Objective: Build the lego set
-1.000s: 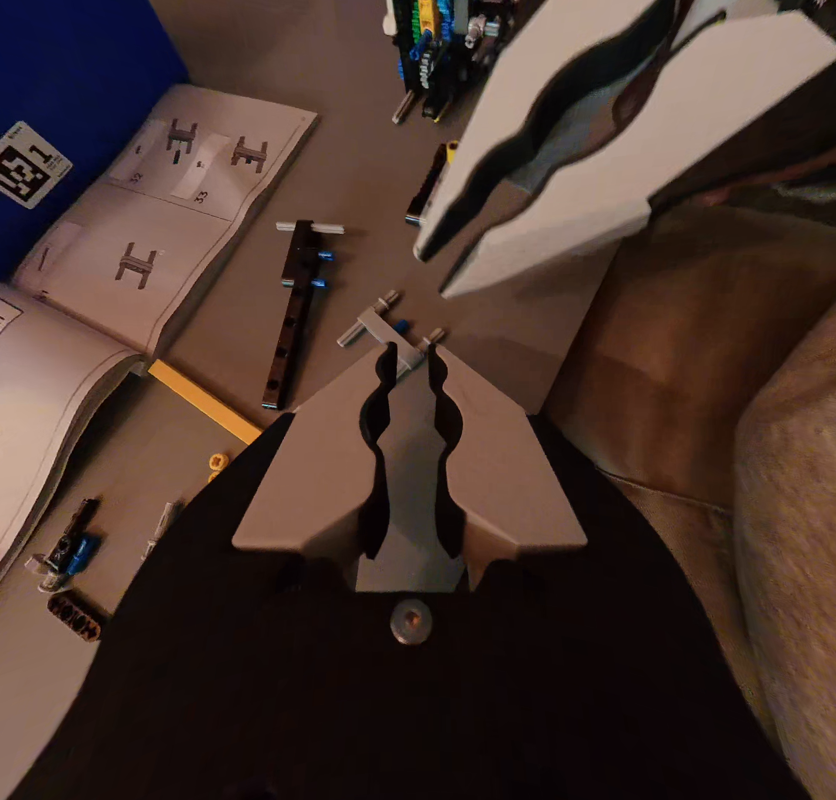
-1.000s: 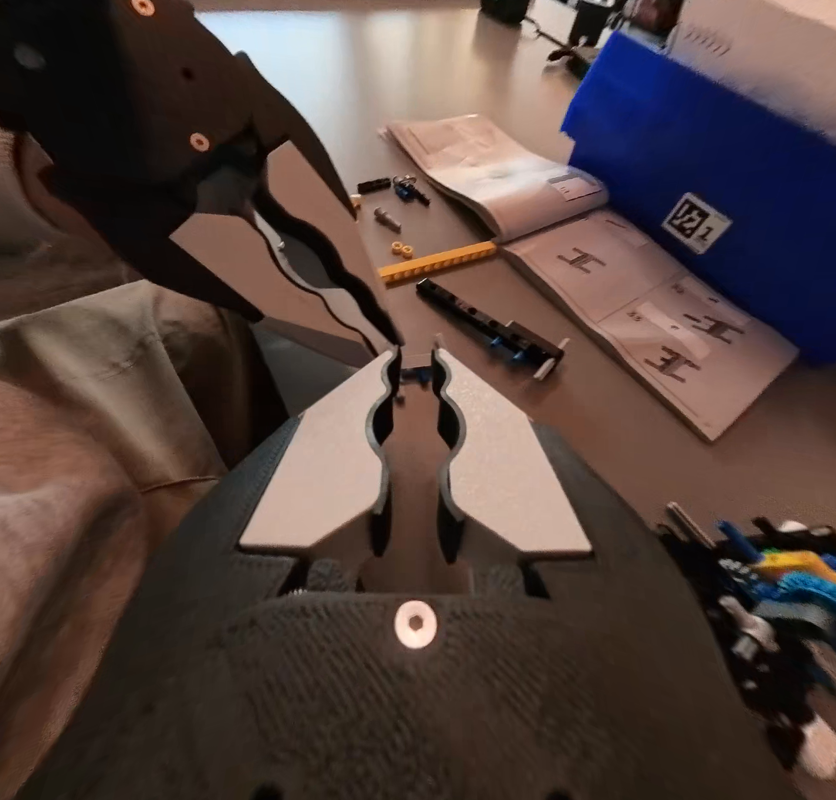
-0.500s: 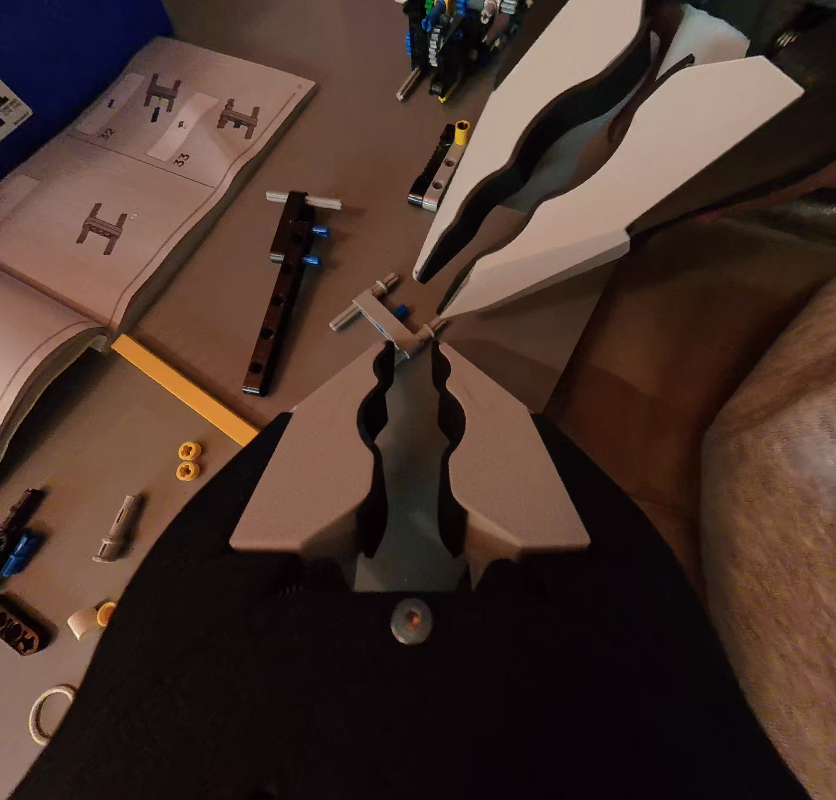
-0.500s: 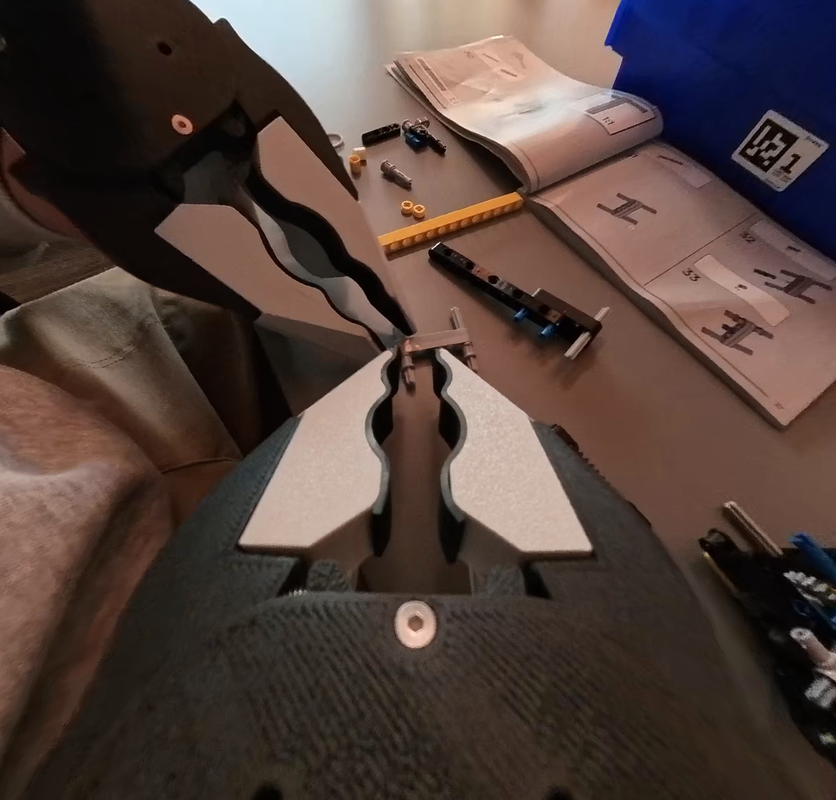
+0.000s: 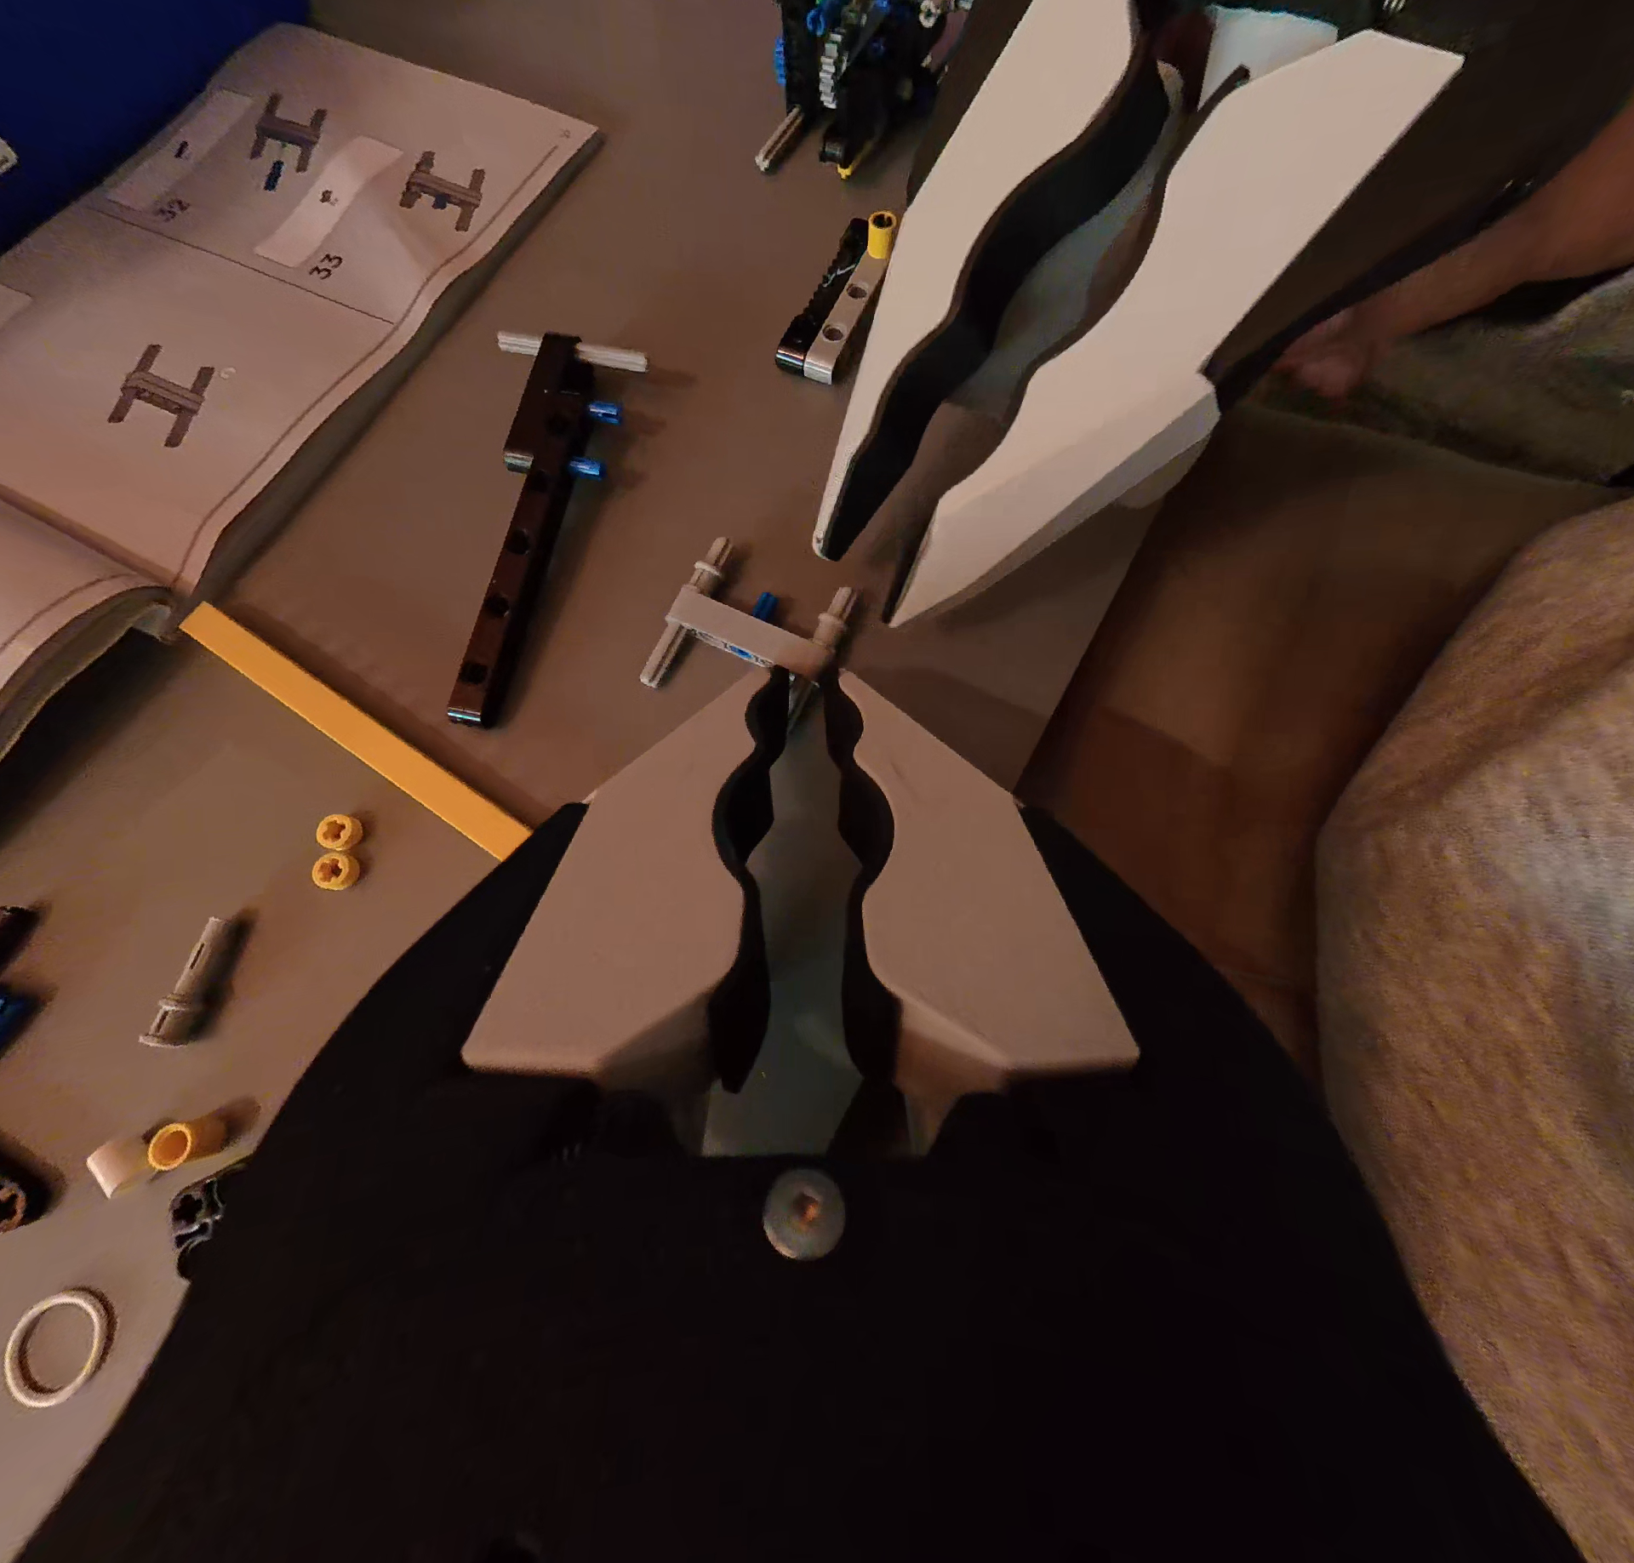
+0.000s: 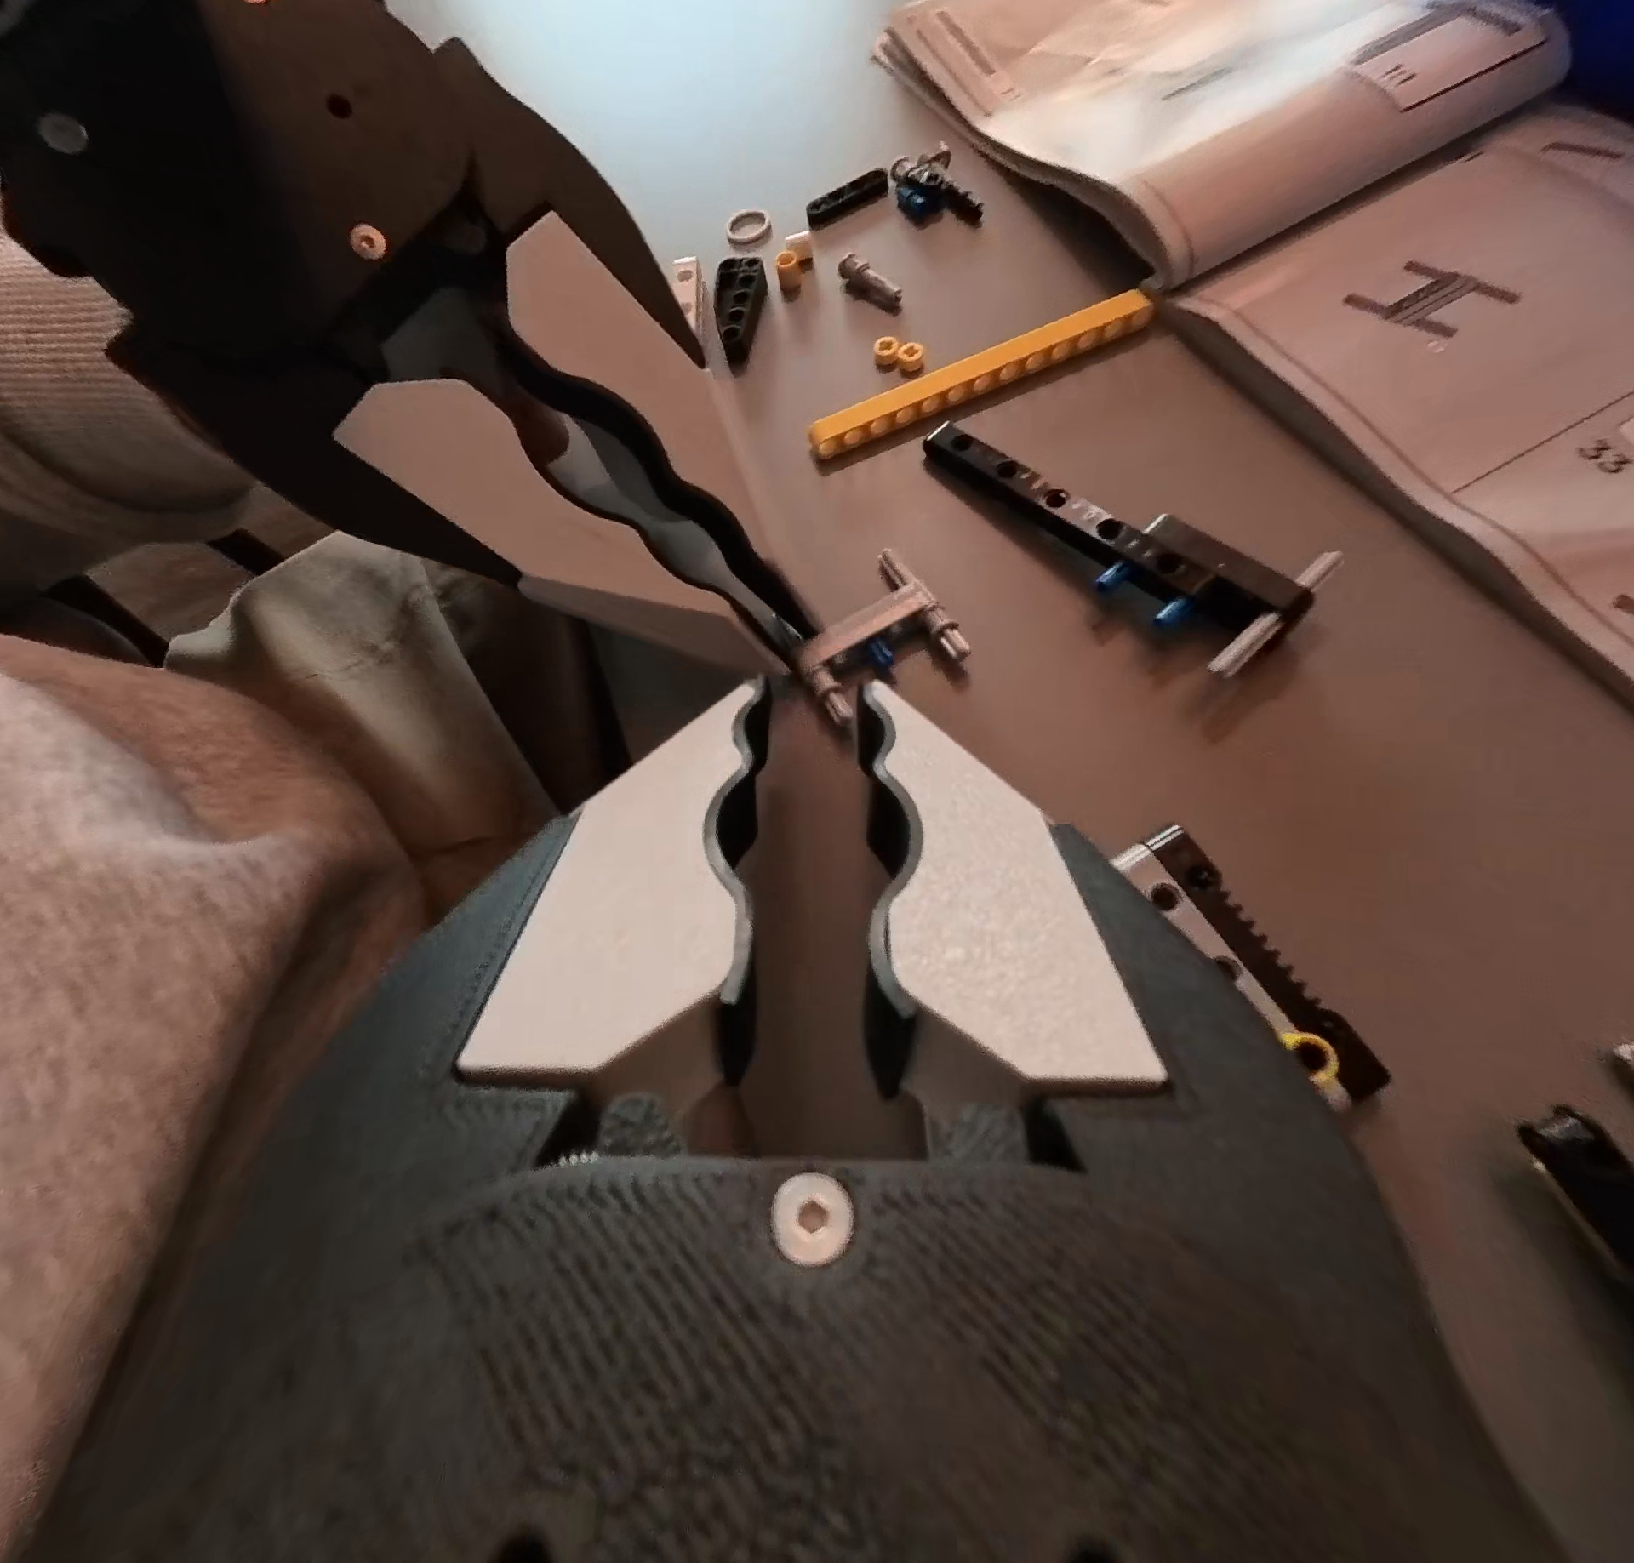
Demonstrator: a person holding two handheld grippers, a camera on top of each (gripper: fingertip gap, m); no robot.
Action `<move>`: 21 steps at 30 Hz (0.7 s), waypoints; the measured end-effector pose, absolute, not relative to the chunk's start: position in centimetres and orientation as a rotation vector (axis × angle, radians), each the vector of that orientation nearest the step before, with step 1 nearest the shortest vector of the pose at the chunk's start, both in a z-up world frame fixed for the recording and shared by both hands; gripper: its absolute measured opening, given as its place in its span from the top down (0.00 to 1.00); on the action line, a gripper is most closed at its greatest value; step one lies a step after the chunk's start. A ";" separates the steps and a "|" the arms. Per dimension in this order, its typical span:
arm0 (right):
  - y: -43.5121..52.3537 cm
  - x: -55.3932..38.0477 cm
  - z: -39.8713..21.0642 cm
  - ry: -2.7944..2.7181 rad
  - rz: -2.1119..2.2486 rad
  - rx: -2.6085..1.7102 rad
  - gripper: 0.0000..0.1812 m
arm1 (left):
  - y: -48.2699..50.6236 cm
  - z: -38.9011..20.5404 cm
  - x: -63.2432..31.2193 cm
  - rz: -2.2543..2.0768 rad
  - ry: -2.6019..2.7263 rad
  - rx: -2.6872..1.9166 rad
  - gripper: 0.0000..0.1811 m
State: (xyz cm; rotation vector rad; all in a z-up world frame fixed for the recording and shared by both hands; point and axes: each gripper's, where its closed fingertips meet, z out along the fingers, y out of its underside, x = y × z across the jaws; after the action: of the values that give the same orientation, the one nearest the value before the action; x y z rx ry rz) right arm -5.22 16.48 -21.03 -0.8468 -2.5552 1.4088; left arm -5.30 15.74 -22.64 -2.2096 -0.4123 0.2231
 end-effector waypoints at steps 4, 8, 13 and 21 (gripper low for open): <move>16.6 -5.3 -21.3 -2.586 1.423 -0.894 0.88 | 15.7 -22.6 -4.9 0.197 -0.406 -2.200 0.97; 16.4 -4.9 -22.3 -2.658 1.361 -0.896 0.88 | 15.8 -22.6 -4.5 0.176 -0.395 -2.190 0.97; 16.2 -4.6 -22.5 -2.667 1.312 -0.830 0.96 | 15.8 -22.4 -4.5 0.135 -0.404 -2.163 0.98; 16.2 -4.6 -21.4 -2.624 1.417 -0.826 0.97 | 15.5 -20.8 -5.3 0.159 -0.406 -2.064 0.89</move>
State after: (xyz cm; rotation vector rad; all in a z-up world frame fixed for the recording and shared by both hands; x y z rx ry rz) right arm -4.64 16.16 -21.37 -0.8259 -2.6236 1.4173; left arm -5.25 15.53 -20.83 -2.0638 -0.4061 0.1588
